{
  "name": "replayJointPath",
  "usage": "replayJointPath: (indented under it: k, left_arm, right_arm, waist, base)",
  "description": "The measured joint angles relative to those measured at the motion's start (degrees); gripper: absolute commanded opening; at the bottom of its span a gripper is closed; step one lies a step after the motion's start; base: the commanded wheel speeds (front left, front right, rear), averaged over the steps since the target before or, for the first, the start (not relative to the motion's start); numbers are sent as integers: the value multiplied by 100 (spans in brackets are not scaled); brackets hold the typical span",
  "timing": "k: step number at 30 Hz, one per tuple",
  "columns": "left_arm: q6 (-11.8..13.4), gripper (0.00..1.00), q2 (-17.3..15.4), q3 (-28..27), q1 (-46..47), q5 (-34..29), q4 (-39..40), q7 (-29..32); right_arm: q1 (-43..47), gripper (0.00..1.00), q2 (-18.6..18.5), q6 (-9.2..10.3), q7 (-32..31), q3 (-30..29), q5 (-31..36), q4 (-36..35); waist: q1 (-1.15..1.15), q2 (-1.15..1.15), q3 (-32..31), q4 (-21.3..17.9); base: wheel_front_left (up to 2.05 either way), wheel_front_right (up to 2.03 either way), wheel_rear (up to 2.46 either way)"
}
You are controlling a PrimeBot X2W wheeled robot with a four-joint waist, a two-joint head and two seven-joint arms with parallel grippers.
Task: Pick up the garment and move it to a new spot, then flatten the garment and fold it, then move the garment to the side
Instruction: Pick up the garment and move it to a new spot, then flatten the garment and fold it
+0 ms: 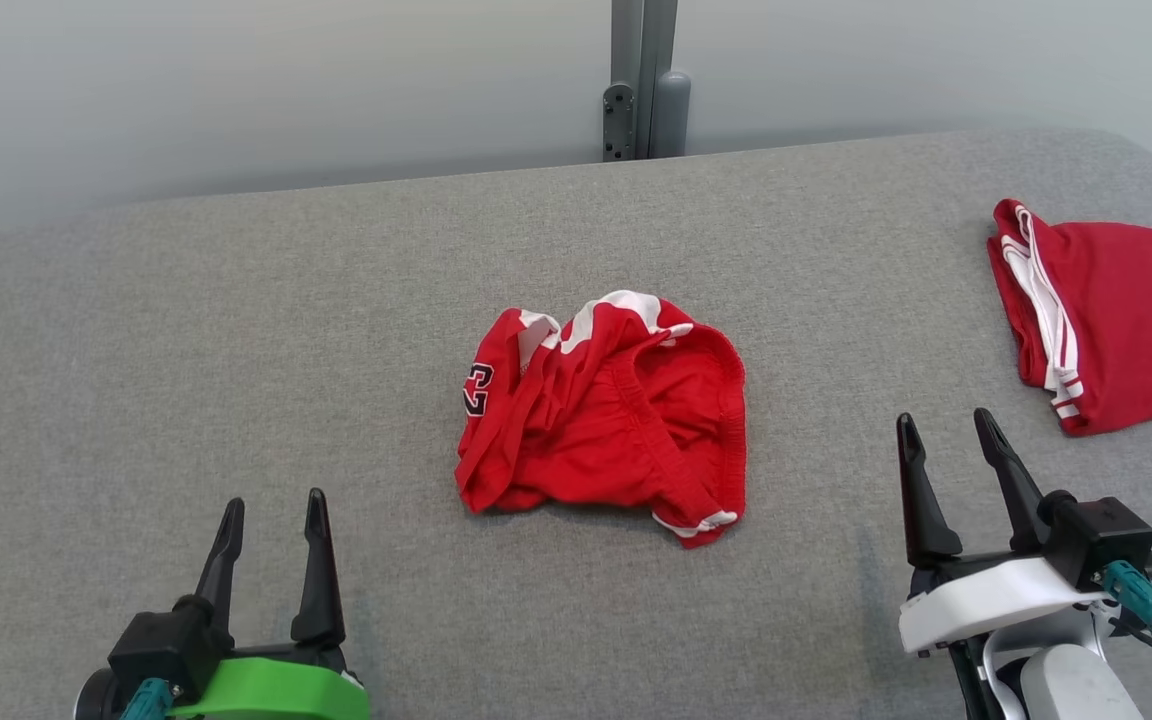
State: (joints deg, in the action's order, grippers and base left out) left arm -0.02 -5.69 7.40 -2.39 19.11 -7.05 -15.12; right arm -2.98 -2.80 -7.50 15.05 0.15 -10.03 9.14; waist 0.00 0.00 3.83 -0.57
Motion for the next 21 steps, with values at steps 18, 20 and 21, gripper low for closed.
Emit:
replayJointPath:
  k: [18,20,21]
  left_arm:
    - [-269,100,190,-189,-20,-410,-124,0]
    - [-337,100,208,-127,-16,-409,-120,0]
    - [-376,100,212,-62,-7,-416,-121,0]
  right_arm:
    - [2,100,0,0,0,116,7,174]
    - [3,100,0,0,0,122,7,178]
    - [3,100,0,0,0,125,8,182]
  waist:
    - [0,0,-115,4]
    - [0,0,-113,-8]
    - [0,0,-108,-17]
  base:
    - [0,0,0]
    - [0,0,0]
    - [0,0,0]
